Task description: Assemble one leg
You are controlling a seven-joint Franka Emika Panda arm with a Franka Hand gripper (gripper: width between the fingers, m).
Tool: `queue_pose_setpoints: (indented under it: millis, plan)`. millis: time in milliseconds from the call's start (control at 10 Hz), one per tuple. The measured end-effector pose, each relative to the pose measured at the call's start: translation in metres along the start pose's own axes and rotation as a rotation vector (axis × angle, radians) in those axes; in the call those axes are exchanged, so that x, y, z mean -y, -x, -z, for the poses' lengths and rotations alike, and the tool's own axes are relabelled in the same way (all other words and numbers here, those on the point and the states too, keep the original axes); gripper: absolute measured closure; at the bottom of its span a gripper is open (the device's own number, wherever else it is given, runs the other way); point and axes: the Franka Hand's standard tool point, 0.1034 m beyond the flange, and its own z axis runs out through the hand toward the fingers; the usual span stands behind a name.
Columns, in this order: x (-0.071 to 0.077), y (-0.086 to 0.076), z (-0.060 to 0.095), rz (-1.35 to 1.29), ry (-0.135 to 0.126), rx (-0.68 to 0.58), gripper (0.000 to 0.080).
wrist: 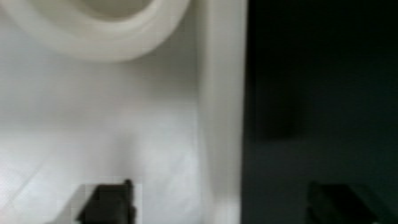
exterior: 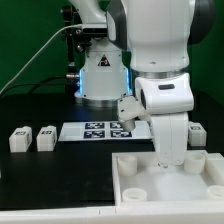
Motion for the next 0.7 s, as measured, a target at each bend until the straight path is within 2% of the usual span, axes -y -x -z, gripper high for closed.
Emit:
queue_pose_setpoints:
  millis: [100, 200, 300, 700]
  plan:
    - [0.0, 0.0001, 0.0, 0.0, 0.0, 0.0, 0.0197]
    - [0.0, 0.0002, 0.0, 0.0, 0.0, 0.0, 0.0197]
    - [0.0, 0.0002, 0.0, 0.0, 0.0, 0.0, 0.016]
    - [-0.0001, 0.0006, 0.0, -0.001, 0.0, 0.0, 0.0151]
